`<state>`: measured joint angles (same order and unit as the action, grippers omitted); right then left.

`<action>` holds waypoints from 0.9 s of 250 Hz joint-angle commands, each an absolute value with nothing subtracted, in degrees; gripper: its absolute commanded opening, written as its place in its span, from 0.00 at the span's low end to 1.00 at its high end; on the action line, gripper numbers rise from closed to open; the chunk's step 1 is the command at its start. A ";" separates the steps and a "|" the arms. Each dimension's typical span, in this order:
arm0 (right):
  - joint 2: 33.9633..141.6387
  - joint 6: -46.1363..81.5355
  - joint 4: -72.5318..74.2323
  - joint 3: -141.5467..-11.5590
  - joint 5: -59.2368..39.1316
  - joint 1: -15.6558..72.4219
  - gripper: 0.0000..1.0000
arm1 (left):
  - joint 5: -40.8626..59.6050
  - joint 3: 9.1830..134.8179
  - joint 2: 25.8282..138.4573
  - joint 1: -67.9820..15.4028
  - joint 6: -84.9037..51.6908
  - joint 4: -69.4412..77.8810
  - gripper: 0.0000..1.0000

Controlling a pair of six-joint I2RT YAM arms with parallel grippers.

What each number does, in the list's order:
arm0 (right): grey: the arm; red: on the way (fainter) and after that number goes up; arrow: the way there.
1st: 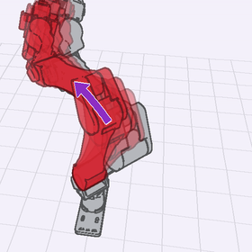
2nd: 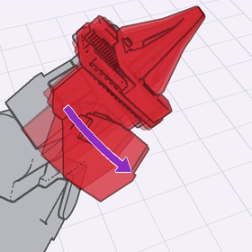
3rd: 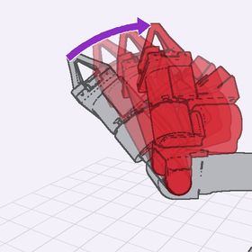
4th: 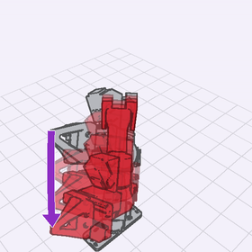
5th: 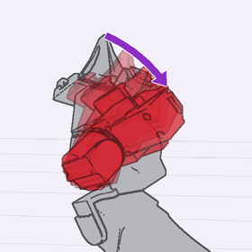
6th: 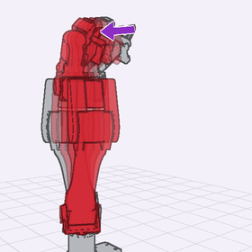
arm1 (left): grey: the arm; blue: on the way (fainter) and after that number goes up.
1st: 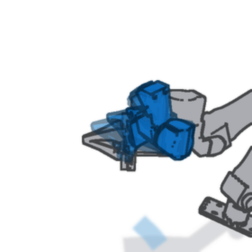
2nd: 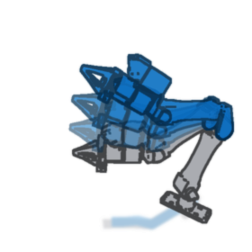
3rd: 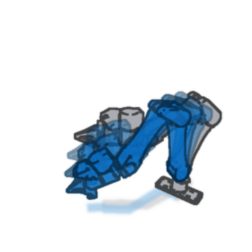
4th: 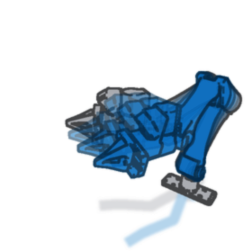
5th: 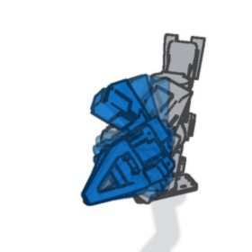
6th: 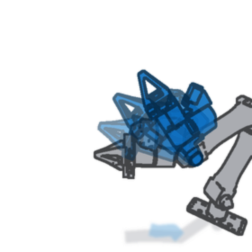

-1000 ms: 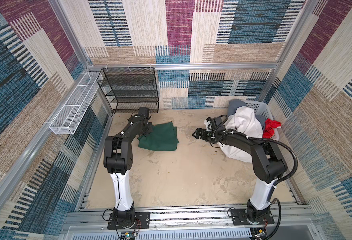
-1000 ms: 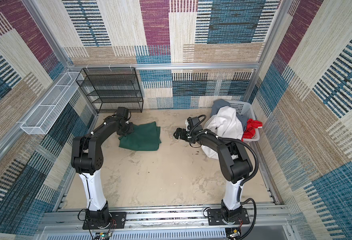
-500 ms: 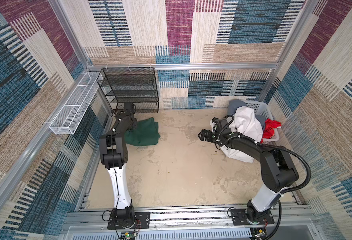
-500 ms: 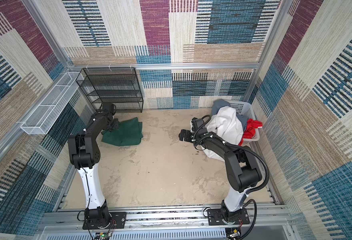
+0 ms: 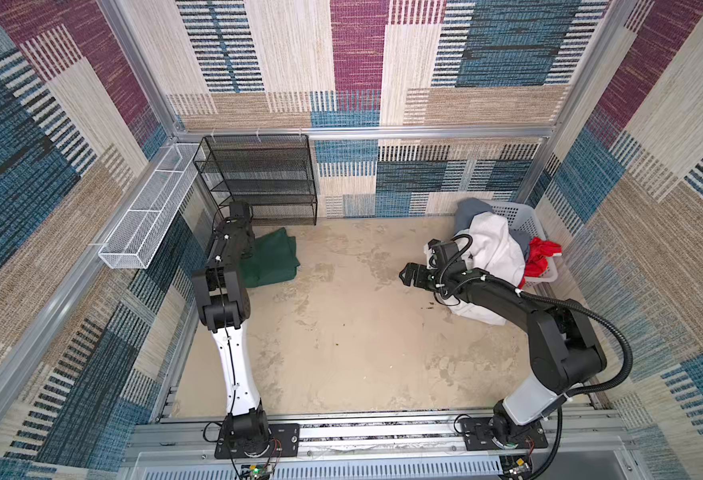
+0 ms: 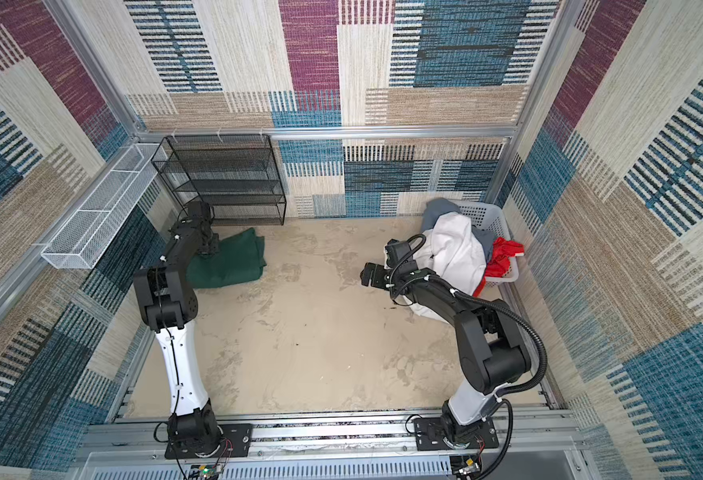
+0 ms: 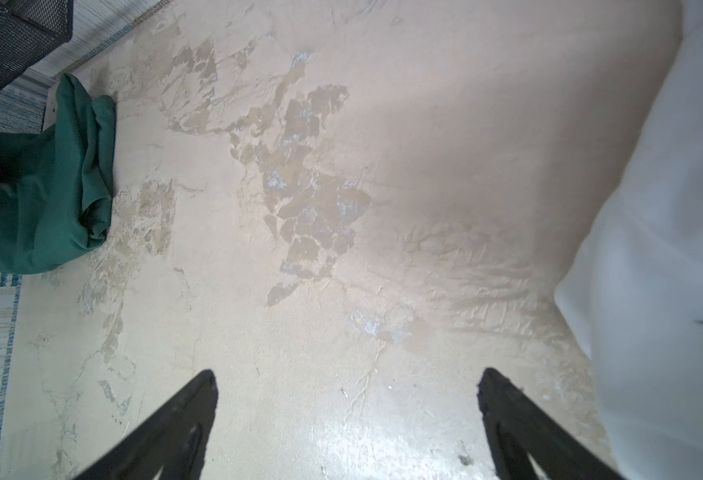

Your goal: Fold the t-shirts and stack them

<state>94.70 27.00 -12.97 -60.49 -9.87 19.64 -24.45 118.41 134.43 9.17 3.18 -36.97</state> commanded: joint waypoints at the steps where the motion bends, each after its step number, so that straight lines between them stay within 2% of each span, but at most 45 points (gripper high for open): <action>1: 93.65 27.66 -12.06 -60.21 -9.04 19.63 0.98 | -28.20 114.53 130.59 9.08 3.50 -33.27 0.79; 56: 91.46 27.80 -11.26 -59.56 -7.95 19.66 0.99 | -28.56 103.86 122.36 8.49 -2.12 -29.42 0.80; 80: 87.55 30.00 -10.83 -57.79 -3.18 19.66 0.99 | -28.89 95.89 116.85 7.03 -6.06 -25.57 0.80; 115: 78.47 28.57 -2.44 -51.09 0.94 19.65 0.99 | -28.07 77.11 104.17 2.31 -12.27 -12.47 0.80; 136: 75.31 26.60 0.22 -48.88 5.28 19.65 0.98 | -27.41 64.60 96.25 -2.38 -11.51 0.01 0.81; 153: 72.82 24.69 3.23 -46.51 9.29 19.65 0.98 | -29.58 55.56 91.23 -6.88 -9.04 10.49 0.90; 168: 69.90 23.15 7.50 -43.15 13.20 19.57 0.98 | -32.49 50.40 87.85 -9.55 -9.99 14.31 0.96; 192: 64.63 19.15 16.47 -36.15 17.28 19.60 0.99 | -31.93 43.62 83.31 -10.29 -11.84 17.36 0.96; 225: 58.24 12.92 29.45 -25.44 21.22 19.60 0.98 | -29.38 34.29 79.34 -10.30 -3.56 28.92 0.96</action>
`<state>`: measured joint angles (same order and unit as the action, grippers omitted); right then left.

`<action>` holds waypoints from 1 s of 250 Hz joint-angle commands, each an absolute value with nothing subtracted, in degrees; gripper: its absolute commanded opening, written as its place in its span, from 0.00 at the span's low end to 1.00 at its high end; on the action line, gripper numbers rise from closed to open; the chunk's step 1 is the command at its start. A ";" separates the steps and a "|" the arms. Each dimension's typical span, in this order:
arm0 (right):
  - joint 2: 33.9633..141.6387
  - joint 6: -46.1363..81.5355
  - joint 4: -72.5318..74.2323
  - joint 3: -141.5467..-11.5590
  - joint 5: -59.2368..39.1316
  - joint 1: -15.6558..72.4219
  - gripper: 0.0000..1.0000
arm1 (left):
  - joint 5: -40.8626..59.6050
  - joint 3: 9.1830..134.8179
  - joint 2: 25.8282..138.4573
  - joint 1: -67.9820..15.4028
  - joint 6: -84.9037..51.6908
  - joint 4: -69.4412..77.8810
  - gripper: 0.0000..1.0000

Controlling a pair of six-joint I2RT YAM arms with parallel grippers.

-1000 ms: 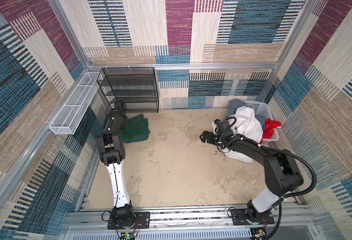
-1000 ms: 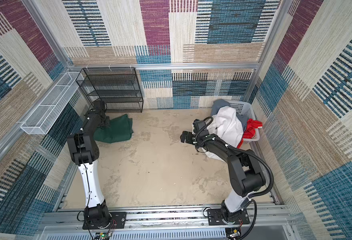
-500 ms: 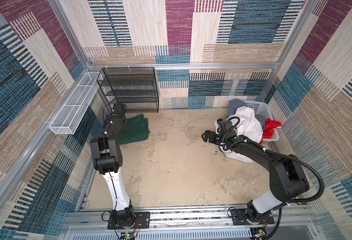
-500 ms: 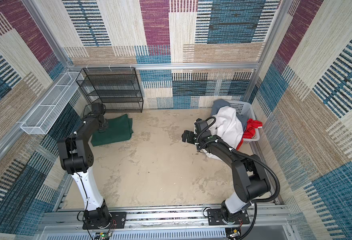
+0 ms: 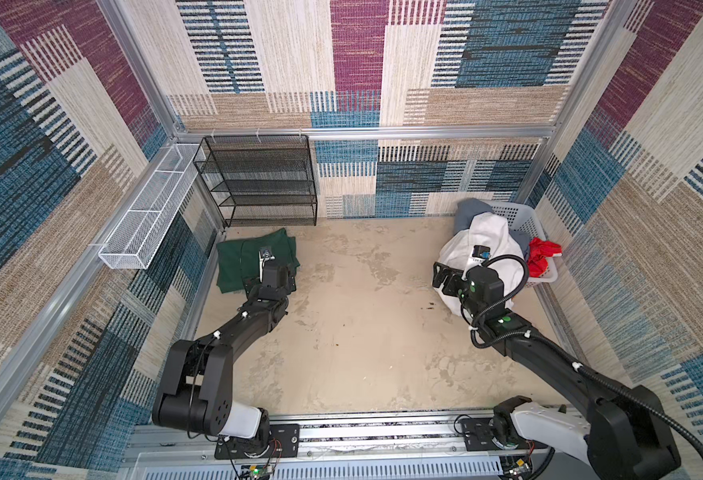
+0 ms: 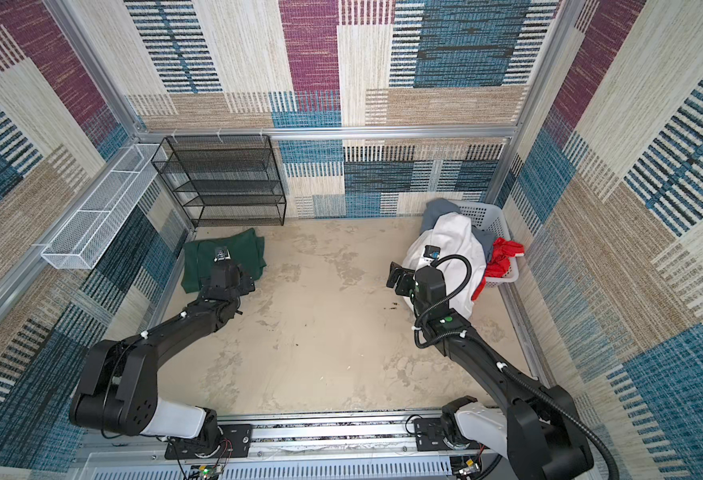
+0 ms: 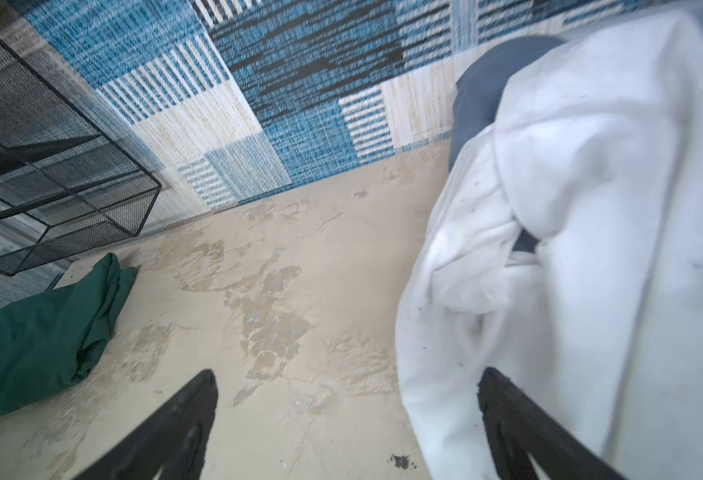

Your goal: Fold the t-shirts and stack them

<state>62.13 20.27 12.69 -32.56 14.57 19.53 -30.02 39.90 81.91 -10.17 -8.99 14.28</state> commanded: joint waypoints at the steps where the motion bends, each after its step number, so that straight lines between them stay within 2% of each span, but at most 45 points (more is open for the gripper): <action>1: 58.12 12.83 29.93 -25.11 21.37 19.60 0.98 | -29.50 34.02 79.31 -10.29 -3.14 29.67 0.96; 39: 54.57 11.29 38.70 -16.38 30.89 19.56 0.98 | -27.00 29.64 77.21 -11.53 1.48 37.04 0.96; 74: 55.73 9.37 42.34 -13.20 32.49 19.60 0.98 | -26.71 27.40 74.31 -13.24 2.10 35.60 0.95; 103: 56.99 8.84 43.69 -12.36 34.10 19.60 0.98 | -24.43 20.62 70.20 -13.89 3.08 42.63 0.96; 145: 60.23 -1.49 61.09 -6.76 35.18 18.80 0.98 | -21.83 16.70 67.60 -13.86 5.29 46.40 0.96; 170: 62.68 -1.32 61.45 -5.86 37.65 17.27 0.98 | -22.02 16.62 67.37 -13.84 6.81 44.98 0.96; 191: 63.90 -0.10 67.33 -2.20 35.53 16.10 0.98 | -22.59 14.93 69.23 -13.89 6.18 44.85 0.96; 217: 65.61 -1.32 76.28 1.51 34.70 15.44 0.98 | -22.58 9.07 73.41 -14.02 9.30 61.35 0.99; 250: 69.86 -3.01 82.73 1.77 31.61 14.16 0.98 | -20.96 10.03 81.31 -13.03 11.01 68.65 1.00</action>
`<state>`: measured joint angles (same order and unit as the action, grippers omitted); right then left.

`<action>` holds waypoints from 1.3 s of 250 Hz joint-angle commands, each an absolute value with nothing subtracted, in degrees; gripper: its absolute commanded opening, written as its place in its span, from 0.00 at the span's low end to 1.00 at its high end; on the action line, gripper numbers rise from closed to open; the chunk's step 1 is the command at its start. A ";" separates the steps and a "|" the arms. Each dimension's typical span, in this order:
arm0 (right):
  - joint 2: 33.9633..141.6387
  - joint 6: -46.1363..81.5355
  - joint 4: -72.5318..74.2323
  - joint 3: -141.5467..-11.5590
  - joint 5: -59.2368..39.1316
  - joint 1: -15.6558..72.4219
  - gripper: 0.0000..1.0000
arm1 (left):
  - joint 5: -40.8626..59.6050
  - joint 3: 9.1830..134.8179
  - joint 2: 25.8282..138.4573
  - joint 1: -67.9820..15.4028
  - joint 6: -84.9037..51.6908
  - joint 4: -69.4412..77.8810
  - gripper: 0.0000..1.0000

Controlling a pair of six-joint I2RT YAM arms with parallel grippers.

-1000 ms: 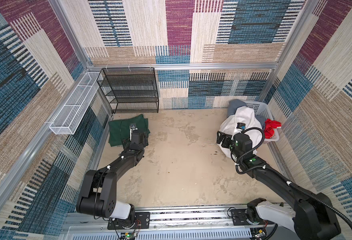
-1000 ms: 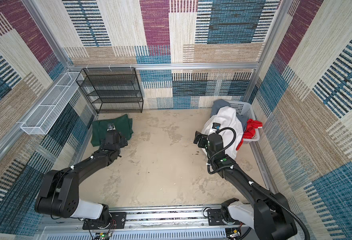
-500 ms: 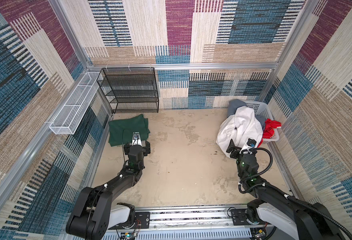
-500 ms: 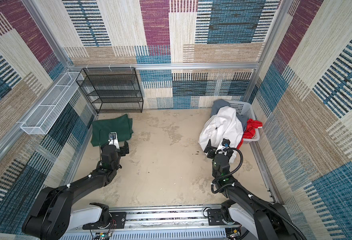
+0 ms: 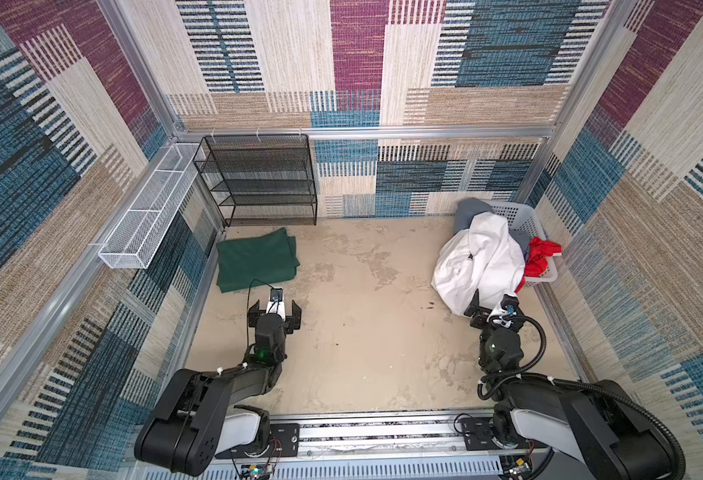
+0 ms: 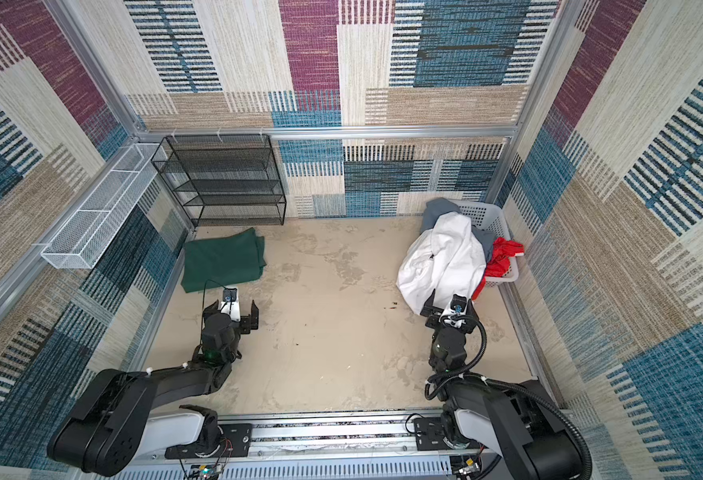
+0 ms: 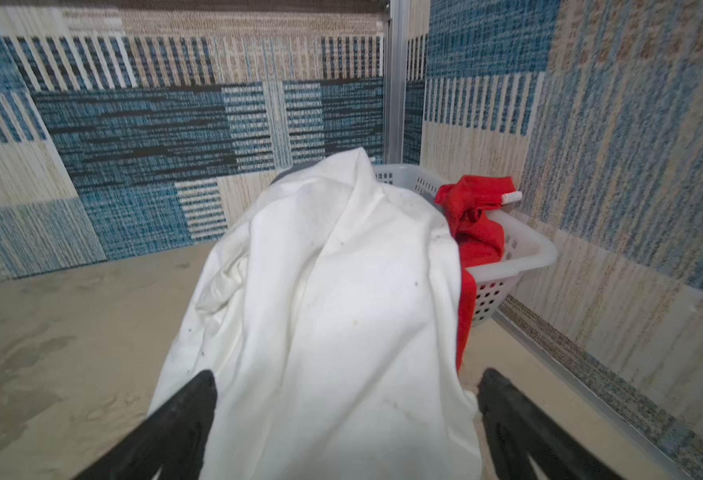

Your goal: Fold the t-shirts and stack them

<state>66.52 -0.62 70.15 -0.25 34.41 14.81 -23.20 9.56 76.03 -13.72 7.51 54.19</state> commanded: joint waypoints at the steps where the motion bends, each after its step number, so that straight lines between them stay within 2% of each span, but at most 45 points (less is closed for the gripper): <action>1: 70.09 -3.09 82.98 1.76 31.54 14.16 0.98 | -20.81 10.11 81.66 -13.02 11.09 68.82 1.00; 28: 77.53 -6.18 91.63 0.76 30.83 13.80 0.98 | -20.86 9.48 90.62 -12.43 11.35 80.76 1.00; 66: 90.96 -9.04 106.02 -1.00 31.04 11.89 0.98 | -16.14 10.96 91.93 -8.26 7.70 78.19 1.00; 89: 86.21 -6.65 96.52 -1.46 25.98 10.87 0.98 | -14.08 13.77 88.22 -7.30 6.48 67.37 1.00; 135: 86.78 -6.09 90.54 -4.79 19.14 8.43 0.98 | -5.90 21.54 87.95 -2.69 4.13 52.56 1.00; 152: 85.25 -3.39 83.62 -6.56 14.24 5.62 0.98 | -2.09 23.60 87.98 -0.63 2.84 48.32 1.00; 162: 87.07 -0.78 81.34 -7.49 10.54 2.73 0.98 | -0.14 24.44 88.30 0.23 2.42 47.12 1.00; 172: 90.90 0.00 86.60 -8.52 8.98 0.99 0.98 | 1.18 25.10 88.33 1.15 1.74 45.83 1.00; 185: 87.25 0.43 72.04 -12.40 6.44 0.64 0.99 | 2.18 25.86 88.68 1.89 1.13 44.71 1.00; 198: 90.21 0.12 82.12 -10.10 4.99 0.01 0.98 | 2.99 25.80 88.67 2.37 0.81 45.03 1.00; 211: 87.64 0.66 74.59 -11.47 5.00 0.00 0.98 | 3.16 25.81 88.66 2.46 0.75 45.00 1.00; 225: 89.52 0.36 80.28 -10.48 5.00 -0.09 0.98 | 3.41 25.82 88.68 2.59 0.62 44.96 1.00; 238: 88.26 0.64 76.52 -11.10 4.95 -0.09 0.99 | 3.52 25.83 88.68 2.64 0.56 45.07 1.00; 325: 88.77 0.35 78.79 -10.45 5.02 -0.09 0.98 | 1.98 25.31 88.25 1.72 1.10 45.60 1.00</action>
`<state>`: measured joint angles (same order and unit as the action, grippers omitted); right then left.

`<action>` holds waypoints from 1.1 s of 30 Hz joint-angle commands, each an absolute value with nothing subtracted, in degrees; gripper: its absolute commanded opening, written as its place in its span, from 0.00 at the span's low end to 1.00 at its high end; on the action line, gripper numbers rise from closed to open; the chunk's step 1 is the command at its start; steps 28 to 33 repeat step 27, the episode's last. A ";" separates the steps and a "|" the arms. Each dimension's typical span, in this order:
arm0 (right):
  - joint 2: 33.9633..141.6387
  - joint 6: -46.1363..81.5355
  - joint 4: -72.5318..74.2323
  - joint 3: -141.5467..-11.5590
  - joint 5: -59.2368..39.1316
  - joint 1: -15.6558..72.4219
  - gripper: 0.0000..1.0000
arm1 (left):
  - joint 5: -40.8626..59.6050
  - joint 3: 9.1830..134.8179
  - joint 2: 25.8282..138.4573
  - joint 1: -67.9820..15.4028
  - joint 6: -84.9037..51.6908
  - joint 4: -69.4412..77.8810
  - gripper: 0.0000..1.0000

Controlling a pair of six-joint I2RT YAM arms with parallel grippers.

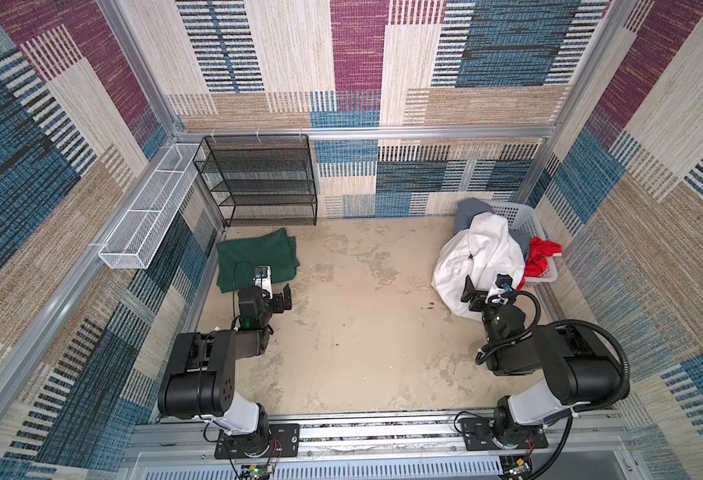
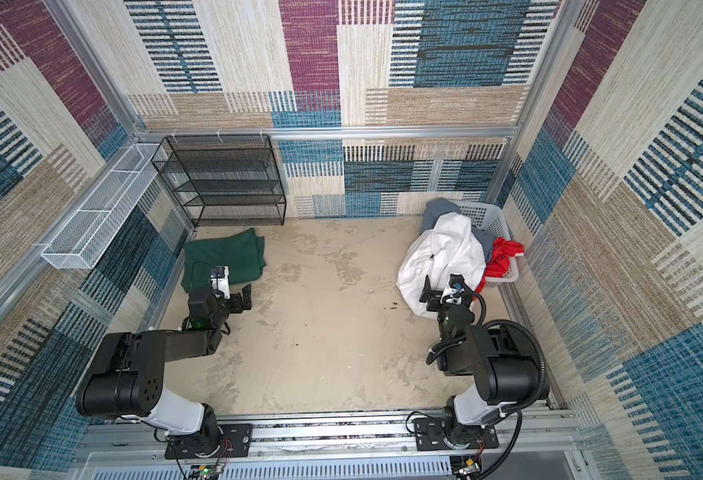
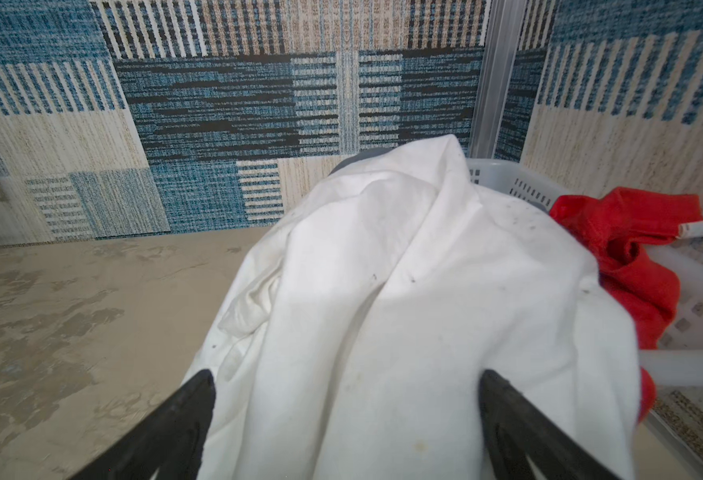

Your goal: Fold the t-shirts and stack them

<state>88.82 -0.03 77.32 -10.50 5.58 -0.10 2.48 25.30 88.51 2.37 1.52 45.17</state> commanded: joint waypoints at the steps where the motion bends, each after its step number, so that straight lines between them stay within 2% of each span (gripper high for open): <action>1: 88.77 0.35 78.82 -10.41 5.01 -0.09 0.98 | 1.96 25.31 88.29 1.70 1.08 45.61 1.00; 33: 88.77 0.35 78.72 -10.56 5.16 -0.09 0.98 | 3.61 25.06 88.34 1.60 1.78 46.13 1.00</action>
